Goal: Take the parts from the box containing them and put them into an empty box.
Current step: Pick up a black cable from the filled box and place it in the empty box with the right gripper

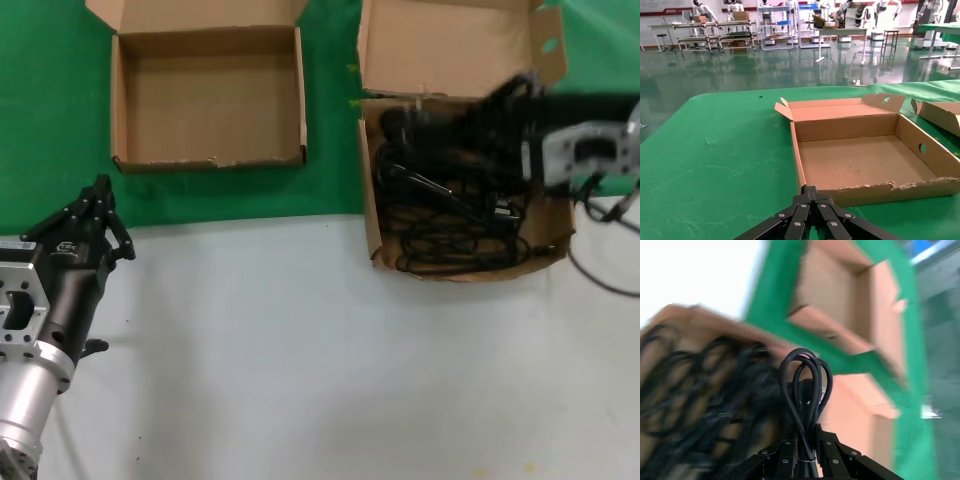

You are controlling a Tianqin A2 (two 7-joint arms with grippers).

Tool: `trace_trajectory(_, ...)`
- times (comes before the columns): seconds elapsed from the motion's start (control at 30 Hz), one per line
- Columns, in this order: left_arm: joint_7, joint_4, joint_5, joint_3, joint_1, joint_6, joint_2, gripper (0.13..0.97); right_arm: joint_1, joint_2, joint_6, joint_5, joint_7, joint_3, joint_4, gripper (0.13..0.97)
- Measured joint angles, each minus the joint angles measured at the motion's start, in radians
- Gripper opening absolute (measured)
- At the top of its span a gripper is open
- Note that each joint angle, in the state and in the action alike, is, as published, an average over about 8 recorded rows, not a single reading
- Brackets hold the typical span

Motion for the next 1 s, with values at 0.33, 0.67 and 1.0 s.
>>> trace_trajectory(0.33,0.0,0.0,0.0,0.0,0.0,0.0,0.0,0.145,0.125,-0.048,-0.074,-0.058,0.142,0.01,0.154,0.207)
trace_trajectory(0.67,0.0,0.0,0.0,0.0,0.0,0.0,0.0,0.145,0.214,-0.233,-0.037,-0.126,0.147,-0.056,0.113,0.206)
trace_trajectory(1.0,0.0,0.0,0.0,0.0,0.0,0.0,0.0,0.145,0.226,-0.4,0.07,-0.135,0.082,-0.11,-0.053,0.206)
